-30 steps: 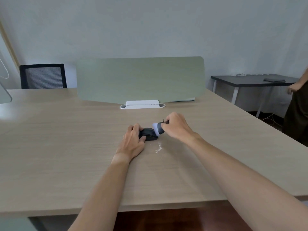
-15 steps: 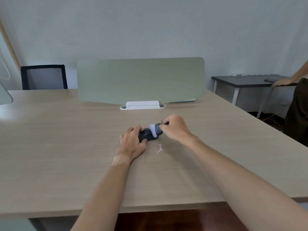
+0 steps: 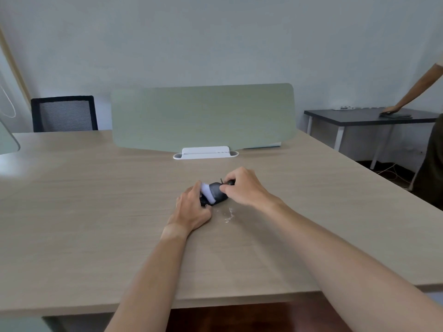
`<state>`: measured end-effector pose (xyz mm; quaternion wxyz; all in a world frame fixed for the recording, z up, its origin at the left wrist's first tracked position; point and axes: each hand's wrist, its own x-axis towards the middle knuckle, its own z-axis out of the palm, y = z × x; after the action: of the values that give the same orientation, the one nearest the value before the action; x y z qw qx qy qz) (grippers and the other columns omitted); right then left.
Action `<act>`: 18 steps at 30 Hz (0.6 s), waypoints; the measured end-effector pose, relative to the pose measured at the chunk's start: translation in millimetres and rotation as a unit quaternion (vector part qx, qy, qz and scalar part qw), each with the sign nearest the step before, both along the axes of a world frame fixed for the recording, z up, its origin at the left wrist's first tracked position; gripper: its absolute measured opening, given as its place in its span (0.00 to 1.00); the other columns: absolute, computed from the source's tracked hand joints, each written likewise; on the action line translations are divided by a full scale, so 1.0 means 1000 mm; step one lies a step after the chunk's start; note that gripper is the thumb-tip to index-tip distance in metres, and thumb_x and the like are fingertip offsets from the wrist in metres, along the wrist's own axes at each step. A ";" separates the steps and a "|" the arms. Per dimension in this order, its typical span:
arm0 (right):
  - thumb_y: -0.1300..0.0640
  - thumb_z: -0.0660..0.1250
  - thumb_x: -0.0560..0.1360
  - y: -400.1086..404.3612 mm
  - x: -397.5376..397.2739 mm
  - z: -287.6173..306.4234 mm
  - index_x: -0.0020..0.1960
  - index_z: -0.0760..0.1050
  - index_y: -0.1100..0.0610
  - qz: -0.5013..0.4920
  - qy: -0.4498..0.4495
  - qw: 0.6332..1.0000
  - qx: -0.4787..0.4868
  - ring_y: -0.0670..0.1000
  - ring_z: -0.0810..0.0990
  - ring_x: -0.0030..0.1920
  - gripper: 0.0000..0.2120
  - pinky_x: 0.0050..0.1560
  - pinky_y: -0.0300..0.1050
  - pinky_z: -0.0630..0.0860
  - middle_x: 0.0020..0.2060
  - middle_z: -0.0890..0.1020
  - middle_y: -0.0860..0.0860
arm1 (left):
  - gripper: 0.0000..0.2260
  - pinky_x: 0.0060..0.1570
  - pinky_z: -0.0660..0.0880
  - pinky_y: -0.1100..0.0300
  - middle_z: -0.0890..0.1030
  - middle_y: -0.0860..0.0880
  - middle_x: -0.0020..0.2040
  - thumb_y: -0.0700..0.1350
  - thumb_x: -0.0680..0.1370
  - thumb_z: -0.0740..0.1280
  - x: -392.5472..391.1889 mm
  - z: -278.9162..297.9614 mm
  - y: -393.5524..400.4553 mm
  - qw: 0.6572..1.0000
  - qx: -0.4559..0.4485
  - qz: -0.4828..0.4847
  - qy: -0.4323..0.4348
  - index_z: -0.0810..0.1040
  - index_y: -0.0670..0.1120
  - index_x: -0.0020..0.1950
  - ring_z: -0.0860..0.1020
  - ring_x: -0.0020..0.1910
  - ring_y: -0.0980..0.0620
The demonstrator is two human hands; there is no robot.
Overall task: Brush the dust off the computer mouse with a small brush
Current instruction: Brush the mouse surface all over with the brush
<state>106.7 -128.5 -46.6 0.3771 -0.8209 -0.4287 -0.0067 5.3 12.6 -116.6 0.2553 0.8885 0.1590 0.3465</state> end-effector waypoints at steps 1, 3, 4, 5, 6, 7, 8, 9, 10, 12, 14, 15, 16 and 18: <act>0.61 0.66 0.69 0.001 -0.001 -0.002 0.38 0.76 0.69 0.014 0.001 1.000 -0.008 0.50 0.62 0.34 0.09 0.34 0.44 0.61 0.29 0.69 0.54 | 0.09 0.43 0.75 0.51 0.78 0.57 0.39 0.41 0.62 0.64 0.000 -0.001 0.000 1.000 -0.010 -0.007 -0.011 0.71 0.53 0.39 0.77 0.40 0.53; 0.62 0.67 0.69 0.003 0.000 -0.006 0.41 0.79 0.69 0.015 -0.008 1.000 -0.021 0.51 0.65 0.34 0.09 0.35 0.44 0.65 0.30 0.73 0.58 | 0.08 0.43 0.76 0.51 0.78 0.57 0.39 0.41 0.62 0.64 -0.001 -0.001 0.001 1.000 -0.015 -0.013 -0.019 0.72 0.53 0.37 0.77 0.41 0.54; 0.62 0.68 0.69 0.003 0.003 -0.008 0.43 0.80 0.67 0.004 -0.015 1.000 -0.024 0.54 0.70 0.36 0.08 0.37 0.44 0.70 0.33 0.78 0.60 | 0.08 0.43 0.76 0.52 0.78 0.57 0.40 0.42 0.62 0.64 0.000 -0.001 0.001 1.000 -0.010 -0.011 -0.017 0.72 0.53 0.38 0.77 0.41 0.53; 0.62 0.68 0.70 0.001 0.006 -0.009 0.45 0.82 0.65 -0.015 -0.020 0.999 -0.029 0.57 0.75 0.39 0.08 0.40 0.45 0.75 0.38 0.82 0.59 | 0.08 0.43 0.75 0.52 0.78 0.56 0.40 0.43 0.62 0.65 0.000 0.000 0.001 1.000 -0.003 -0.004 -0.012 0.71 0.52 0.39 0.76 0.41 0.50; 0.62 0.68 0.70 -0.001 0.009 -0.010 0.47 0.82 0.63 -0.039 -0.025 0.998 -0.034 0.59 0.77 0.44 0.08 0.44 0.47 0.78 0.42 0.82 0.58 | 0.10 0.43 0.75 0.52 0.77 0.53 0.40 0.45 0.62 0.65 0.000 0.001 0.000 1.000 0.003 0.005 -0.005 0.69 0.52 0.40 0.75 0.41 0.48; 0.61 0.67 0.71 -0.004 0.012 -0.010 0.49 0.82 0.62 -0.065 -0.027 0.997 -0.042 0.60 0.78 0.47 0.09 0.46 0.48 0.78 0.45 0.81 0.57 | 0.11 0.42 0.74 0.52 0.76 0.52 0.40 0.46 0.62 0.65 0.000 0.001 0.001 1.000 0.005 0.011 0.000 0.67 0.52 0.41 0.74 0.40 0.46; 0.61 0.66 0.71 -0.007 0.014 -0.010 0.49 0.82 0.62 -0.089 -0.030 0.995 -0.045 0.61 0.78 0.48 0.09 0.46 0.50 0.79 0.46 0.80 0.57 | 0.12 0.42 0.73 0.52 0.76 0.51 0.39 0.47 0.62 0.66 0.000 0.001 0.001 1.000 0.003 0.014 0.005 0.66 0.52 0.42 0.73 0.40 0.45; 0.62 0.65 0.70 -0.008 0.015 -0.009 0.45 0.81 0.63 -0.107 -0.029 0.993 -0.041 0.63 0.76 0.44 0.08 0.42 0.51 0.79 0.42 0.80 0.58 | 0.13 0.43 0.73 0.52 0.75 0.50 0.39 0.48 0.62 0.66 0.000 0.001 0.001 1.000 0.002 0.014 0.011 0.66 0.53 0.42 0.73 0.40 0.45; 0.64 0.64 0.68 -0.010 0.015 -0.008 0.36 0.77 0.63 -0.112 -0.024 0.993 -0.025 0.65 0.71 0.38 0.05 0.34 0.51 0.74 0.35 0.75 0.59 | 0.13 0.44 0.73 0.51 0.75 0.50 0.40 0.49 0.62 0.66 0.000 0.001 0.000 1.000 0.002 0.015 0.017 0.65 0.53 0.43 0.73 0.40 0.45; 0.64 0.63 0.65 -0.009 0.010 -0.005 0.29 0.64 0.59 -0.070 0.007 0.997 0.013 0.55 0.59 0.33 0.10 0.31 0.47 0.58 0.28 0.63 0.55 | 0.13 0.44 0.73 0.51 0.75 0.50 0.40 0.49 0.62 0.65 0.000 0.001 0.001 1.000 0.006 0.019 0.020 0.66 0.53 0.43 0.73 0.41 0.45; 0.63 0.65 0.65 -0.007 0.004 -0.004 0.28 0.66 0.60 -0.014 0.049 0.999 0.020 0.50 0.59 0.31 0.10 0.33 0.44 0.56 0.27 0.62 0.53 | 0.11 0.44 0.74 0.49 0.76 0.50 0.40 0.48 0.62 0.66 0.000 0.001 0.001 1.000 0.007 0.022 0.014 0.68 0.50 0.41 0.74 0.40 0.45; 0.63 0.65 0.66 -0.006 0.001 -0.004 0.28 0.66 0.60 0.000 0.053 0.999 0.011 0.50 0.60 0.31 0.10 0.33 0.44 0.57 0.27 0.63 0.53 | 0.10 0.44 0.75 0.49 0.77 0.51 0.40 0.47 0.62 0.66 0.001 0.001 0.001 1.000 0.006 0.022 0.008 0.69 0.49 0.40 0.75 0.40 0.46; 0.63 0.65 0.66 -0.004 0.000 -0.006 0.28 0.66 0.60 0.003 0.039 0.999 0.001 0.51 0.60 0.32 0.11 0.33 0.45 0.57 0.28 0.62 0.54 | 0.10 0.44 0.75 0.48 0.78 0.52 0.39 0.46 0.62 0.67 0.000 0.000 0.000 1.000 0.005 0.023 0.003 0.71 0.49 0.40 0.76 0.40 0.46; 0.63 0.64 0.67 -0.002 0.001 -0.006 0.29 0.62 0.58 -0.022 -0.006 0.999 -0.024 0.53 0.59 0.34 0.12 0.32 0.46 0.57 0.28 0.61 0.54 | 0.12 0.43 0.75 0.49 0.78 0.53 0.37 0.47 0.62 0.68 -0.001 0.001 -0.001 0.999 0.013 0.031 0.001 0.70 0.48 0.42 0.76 0.39 0.45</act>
<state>107.6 -130.1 -52.6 0.3543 -0.8388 -0.4132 -0.0099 4.8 11.6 -115.6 0.2326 0.8869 0.1823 0.3552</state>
